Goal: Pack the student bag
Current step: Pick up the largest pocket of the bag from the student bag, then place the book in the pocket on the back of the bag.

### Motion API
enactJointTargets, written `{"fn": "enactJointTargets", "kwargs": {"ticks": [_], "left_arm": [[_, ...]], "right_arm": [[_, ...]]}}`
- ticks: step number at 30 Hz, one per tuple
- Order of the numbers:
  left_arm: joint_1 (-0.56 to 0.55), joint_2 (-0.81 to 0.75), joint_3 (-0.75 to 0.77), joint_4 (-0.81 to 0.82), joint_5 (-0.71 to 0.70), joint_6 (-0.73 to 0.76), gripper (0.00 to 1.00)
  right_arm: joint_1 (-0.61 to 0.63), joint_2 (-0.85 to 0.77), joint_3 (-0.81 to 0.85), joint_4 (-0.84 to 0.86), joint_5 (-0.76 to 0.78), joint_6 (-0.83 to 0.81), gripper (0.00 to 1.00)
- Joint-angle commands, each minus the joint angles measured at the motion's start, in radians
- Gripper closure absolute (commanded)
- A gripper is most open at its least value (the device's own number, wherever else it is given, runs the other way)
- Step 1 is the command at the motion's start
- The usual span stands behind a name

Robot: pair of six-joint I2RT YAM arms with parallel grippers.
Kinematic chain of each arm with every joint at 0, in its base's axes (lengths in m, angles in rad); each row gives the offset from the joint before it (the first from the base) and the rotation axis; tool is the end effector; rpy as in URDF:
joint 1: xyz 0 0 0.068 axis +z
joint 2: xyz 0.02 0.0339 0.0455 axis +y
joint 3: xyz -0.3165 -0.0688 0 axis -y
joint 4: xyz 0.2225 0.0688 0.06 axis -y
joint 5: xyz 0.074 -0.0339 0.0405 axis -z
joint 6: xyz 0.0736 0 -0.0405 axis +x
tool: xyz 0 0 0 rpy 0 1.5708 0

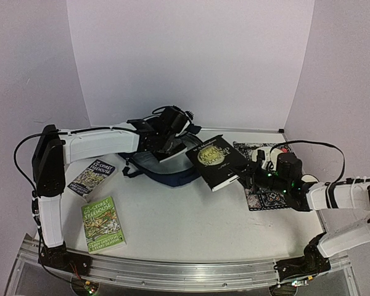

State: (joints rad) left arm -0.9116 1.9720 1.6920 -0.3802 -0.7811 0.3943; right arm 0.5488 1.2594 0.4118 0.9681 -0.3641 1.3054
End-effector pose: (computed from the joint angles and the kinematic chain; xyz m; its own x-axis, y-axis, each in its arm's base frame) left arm 0.3311 -0.3428 0.3236 -0.2620 0.7836 -0.5634 0.3481 0.6212 0.7021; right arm 0.2056 0.1564 0.3048 -0.7346 0.6078 -0.3017 -0.3059 0.1002 0.9468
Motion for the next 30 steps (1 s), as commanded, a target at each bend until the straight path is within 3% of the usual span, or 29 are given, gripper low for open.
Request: {"fn": "enactJointTargets", "kwargs": {"ticks": [1,5,12,22,26,30], "left_arm": [[-0.068,-0.116,0.032,0.216,-0.109,0.108,1.0],[-0.11,-0.158,-0.016,0.313,-0.105,0.177,1.0],[-0.177,-0.217,-0.098,0.346,-0.061,0.202,1.0],[-0.261,-0.386,-0.246,0.36,0.069,0.16,1.0],[-0.271,-0.463,-0.324,0.363,0.159,0.13,1.0],[-0.27,-0.494,-0.386,0.373,0.149,0.105,1.0]], "right_arm": [[0.082,0.047,0.119,0.169,0.018,-0.001,1.0],[0.123,0.165,0.182,0.24,0.036,0.04,1.0],[0.145,0.353,0.352,0.272,0.043,0.044,1.0],[0.146,0.649,0.573,0.282,0.056,0.048,1.0],[0.145,0.747,0.678,0.242,0.076,0.021,1.0],[0.147,0.854,0.783,0.146,0.083,-0.005,1.0]]}}
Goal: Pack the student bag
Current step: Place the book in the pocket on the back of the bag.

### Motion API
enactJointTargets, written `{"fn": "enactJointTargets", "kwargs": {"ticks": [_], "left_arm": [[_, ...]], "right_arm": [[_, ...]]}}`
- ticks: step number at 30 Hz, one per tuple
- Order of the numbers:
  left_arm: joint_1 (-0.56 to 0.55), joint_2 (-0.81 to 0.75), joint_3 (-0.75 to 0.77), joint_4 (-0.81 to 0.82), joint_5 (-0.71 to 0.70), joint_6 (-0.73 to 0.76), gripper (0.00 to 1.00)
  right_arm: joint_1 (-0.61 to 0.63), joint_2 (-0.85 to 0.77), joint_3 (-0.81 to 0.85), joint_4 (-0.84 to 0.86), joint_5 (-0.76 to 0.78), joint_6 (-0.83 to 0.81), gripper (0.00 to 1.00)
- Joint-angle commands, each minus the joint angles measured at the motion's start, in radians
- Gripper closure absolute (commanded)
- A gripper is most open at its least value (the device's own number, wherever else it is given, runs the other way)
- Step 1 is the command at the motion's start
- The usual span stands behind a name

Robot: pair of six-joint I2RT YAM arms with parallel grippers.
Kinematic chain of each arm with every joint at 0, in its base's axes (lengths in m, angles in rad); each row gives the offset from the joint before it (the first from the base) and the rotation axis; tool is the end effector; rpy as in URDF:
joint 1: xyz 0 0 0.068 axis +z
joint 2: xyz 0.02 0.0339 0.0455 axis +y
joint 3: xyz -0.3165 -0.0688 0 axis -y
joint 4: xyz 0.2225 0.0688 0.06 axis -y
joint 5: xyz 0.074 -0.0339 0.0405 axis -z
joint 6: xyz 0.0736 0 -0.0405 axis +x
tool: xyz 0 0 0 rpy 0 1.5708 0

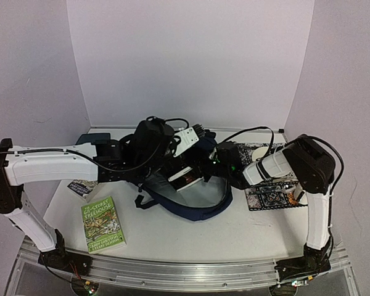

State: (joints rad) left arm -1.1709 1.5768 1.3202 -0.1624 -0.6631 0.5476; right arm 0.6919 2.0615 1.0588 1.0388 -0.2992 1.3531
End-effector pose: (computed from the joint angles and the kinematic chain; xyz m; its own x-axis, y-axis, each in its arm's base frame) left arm 0.1869 -0.3259 0.3779 0.1287 0.7494 -0.6495 0.5153 0.5091 0.6894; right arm 0.3586 0.3253 0.2426 -0.8107 0.5399 -0.2262 -0.2078 0.0959 0.9735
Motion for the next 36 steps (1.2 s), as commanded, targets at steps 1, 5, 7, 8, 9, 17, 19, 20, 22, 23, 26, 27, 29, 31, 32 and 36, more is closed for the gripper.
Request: {"fn": "enactJointTargets", "kwargs": {"ticks": [1,5,7,8,9,17,19,20,22,23,26,27,29,31,32,36], "left_arm": [[-0.01,-0.102,-0.03,0.156,0.032,-0.055,1.0],[0.003,-0.101,-0.073,0.158,0.031,-0.088,1.0],[0.018,-0.098,-0.086,0.158,0.043,-0.11,1.0],[0.029,-0.098,-0.091,0.158,0.052,-0.12,1.0],[0.04,-0.098,-0.096,0.158,0.059,-0.132,1.0],[0.152,-0.069,-0.116,0.158,0.149,-0.197,1.0],[0.184,-0.052,-0.116,0.18,0.185,-0.202,1.0],[0.197,-0.043,-0.115,0.194,0.197,-0.198,1.0],[0.217,-0.02,-0.11,0.218,0.208,-0.181,1.0],[0.23,-0.003,-0.105,0.231,0.209,-0.167,1.0],[0.284,0.057,-0.062,0.243,0.225,-0.124,1.0],[0.299,0.082,-0.05,0.246,0.235,-0.114,1.0],[0.328,0.122,-0.024,0.251,0.262,-0.092,1.0],[0.337,0.152,-0.012,0.256,0.28,-0.077,1.0],[0.338,0.164,-0.011,0.256,0.288,-0.071,1.0],[0.337,0.134,-0.042,0.231,0.318,-0.158,0.85]], "right_arm": [[0.003,0.071,0.152,0.066,0.02,-0.052,1.0],[0.003,0.113,0.155,0.039,0.021,-0.049,0.82],[0.003,0.103,0.132,0.037,0.011,-0.049,0.7],[0.003,0.092,0.118,0.035,0.007,-0.051,0.66],[0.003,0.073,0.099,0.031,0.005,-0.059,0.62],[0.005,-0.131,-0.034,-0.158,0.001,-0.191,0.3],[0.004,-0.174,-0.055,-0.233,0.008,-0.245,0.22],[0.004,-0.195,-0.063,-0.27,0.02,-0.268,0.2],[0.003,-0.237,-0.071,-0.341,0.026,-0.316,0.17],[0.004,-0.257,-0.077,-0.382,0.031,-0.332,0.15],[0.005,-0.319,-0.116,-0.461,0.076,-0.388,0.11],[0.005,-0.343,-0.134,-0.476,0.092,-0.395,0.1],[0.005,-0.39,-0.177,-0.494,0.125,-0.414,0.07],[0.004,-0.432,-0.211,-0.505,0.144,-0.436,0.04],[0.003,-0.455,-0.229,-0.508,0.152,-0.45,0.03],[0.005,-0.542,-0.261,-0.557,0.167,-0.52,0.02]]}}
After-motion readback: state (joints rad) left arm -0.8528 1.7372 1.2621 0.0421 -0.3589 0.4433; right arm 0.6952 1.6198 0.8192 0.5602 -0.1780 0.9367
